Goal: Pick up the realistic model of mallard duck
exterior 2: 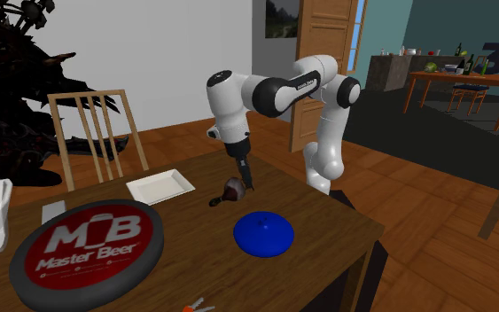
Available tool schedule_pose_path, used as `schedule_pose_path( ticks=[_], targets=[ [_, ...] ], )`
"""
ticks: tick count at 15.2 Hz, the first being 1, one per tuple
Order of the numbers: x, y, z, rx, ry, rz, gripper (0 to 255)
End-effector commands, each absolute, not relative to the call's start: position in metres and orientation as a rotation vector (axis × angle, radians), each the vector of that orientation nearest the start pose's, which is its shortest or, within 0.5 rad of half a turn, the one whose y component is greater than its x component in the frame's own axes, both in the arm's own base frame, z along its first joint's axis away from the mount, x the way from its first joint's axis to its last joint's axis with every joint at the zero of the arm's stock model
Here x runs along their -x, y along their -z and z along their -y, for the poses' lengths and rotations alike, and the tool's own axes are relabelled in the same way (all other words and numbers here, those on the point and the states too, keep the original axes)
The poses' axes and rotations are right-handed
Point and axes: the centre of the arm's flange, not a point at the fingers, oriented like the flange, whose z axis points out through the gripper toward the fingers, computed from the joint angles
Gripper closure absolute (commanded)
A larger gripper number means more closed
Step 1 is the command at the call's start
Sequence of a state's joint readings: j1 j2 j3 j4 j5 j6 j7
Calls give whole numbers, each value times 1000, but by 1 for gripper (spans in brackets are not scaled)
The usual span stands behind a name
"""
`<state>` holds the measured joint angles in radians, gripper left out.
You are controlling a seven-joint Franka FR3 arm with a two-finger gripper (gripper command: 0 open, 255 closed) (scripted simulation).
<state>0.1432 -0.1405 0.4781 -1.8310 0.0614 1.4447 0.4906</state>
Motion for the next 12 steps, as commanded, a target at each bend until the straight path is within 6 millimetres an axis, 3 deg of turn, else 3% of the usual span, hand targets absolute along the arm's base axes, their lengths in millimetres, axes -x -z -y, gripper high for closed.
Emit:
schedule_pose_path(
  ticks=[1, 2, 3, 12],
  targets=[
    [-388, -552, -302, 3255, -361, 192, 0],
    [-388, -552, -302, 3255, -361, 192, 0],
    [-388, -552, -302, 3255, -361, 192, 255],
    [-388, -552, -302, 3255, -361, 192, 255]
  ],
)
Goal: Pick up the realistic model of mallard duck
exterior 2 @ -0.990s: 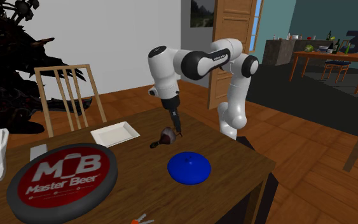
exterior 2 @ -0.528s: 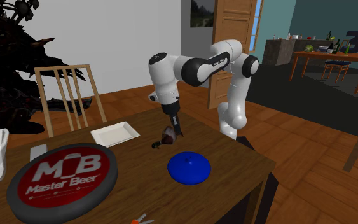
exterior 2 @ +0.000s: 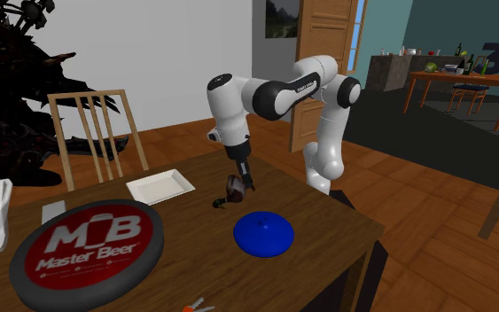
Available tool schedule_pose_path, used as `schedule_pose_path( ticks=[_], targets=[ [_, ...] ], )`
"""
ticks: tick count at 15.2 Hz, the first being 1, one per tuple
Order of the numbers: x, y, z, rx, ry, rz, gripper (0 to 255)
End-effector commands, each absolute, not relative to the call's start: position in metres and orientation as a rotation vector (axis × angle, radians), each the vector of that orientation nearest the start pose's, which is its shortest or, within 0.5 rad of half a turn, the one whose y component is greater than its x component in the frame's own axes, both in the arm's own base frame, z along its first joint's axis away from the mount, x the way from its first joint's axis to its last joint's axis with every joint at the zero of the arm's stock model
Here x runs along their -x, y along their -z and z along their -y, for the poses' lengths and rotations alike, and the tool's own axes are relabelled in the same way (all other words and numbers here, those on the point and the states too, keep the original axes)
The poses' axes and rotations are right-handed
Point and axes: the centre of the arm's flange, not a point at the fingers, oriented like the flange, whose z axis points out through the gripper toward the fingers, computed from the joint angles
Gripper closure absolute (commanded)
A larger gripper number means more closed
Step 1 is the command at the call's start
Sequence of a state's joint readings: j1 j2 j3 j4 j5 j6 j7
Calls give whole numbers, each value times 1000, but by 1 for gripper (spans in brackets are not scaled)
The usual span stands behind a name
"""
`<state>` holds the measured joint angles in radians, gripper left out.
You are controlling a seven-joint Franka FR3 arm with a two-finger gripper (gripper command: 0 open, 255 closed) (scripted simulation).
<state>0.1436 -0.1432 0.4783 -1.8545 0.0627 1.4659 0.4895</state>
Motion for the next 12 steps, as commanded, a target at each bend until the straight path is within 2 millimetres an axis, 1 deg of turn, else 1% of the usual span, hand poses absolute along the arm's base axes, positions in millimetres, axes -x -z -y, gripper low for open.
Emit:
schedule_pose_path(
  ticks=[1, 12],
  targets=[
    [-388, -557, -302, 3255, -361, 192, 255],
    [-388, -615, -302, 3255, -361, 192, 255]
  ],
)
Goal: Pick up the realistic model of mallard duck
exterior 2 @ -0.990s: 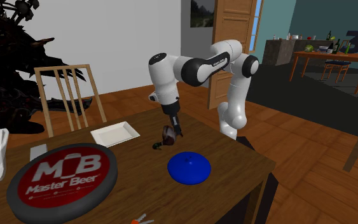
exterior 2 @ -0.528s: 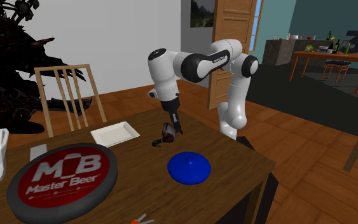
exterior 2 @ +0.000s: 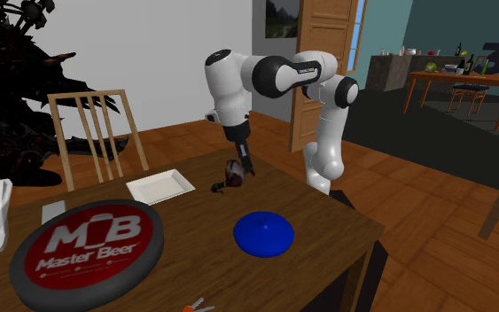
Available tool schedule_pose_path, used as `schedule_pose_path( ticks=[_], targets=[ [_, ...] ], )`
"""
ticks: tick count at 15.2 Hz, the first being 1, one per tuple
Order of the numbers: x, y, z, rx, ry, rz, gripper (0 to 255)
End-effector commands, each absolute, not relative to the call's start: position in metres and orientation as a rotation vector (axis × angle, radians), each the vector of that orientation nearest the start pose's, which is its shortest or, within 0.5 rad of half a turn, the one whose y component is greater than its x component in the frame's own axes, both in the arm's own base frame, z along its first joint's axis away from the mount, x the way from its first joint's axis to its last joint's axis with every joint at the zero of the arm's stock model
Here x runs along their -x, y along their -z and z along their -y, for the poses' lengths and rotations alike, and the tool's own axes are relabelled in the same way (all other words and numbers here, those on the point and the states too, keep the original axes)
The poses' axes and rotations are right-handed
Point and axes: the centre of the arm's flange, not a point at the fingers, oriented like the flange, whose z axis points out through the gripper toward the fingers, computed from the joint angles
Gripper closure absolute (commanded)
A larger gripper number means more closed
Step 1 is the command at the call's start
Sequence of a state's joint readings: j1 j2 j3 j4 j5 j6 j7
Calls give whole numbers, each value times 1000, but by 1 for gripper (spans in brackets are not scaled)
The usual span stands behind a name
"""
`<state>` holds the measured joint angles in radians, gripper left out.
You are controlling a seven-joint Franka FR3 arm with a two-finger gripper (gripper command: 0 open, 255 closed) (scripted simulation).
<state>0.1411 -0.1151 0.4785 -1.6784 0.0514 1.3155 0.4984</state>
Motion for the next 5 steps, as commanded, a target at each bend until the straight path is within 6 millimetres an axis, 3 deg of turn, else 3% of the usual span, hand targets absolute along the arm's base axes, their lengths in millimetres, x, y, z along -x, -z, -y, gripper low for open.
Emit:
schedule_pose_path(
  ticks=[1, 5],
  targets=[
    [-388, -621, -302, 3255, -361, 192, 255],
    [-388, -632, -302, 3255, -361, 192, 255]
  ],
)
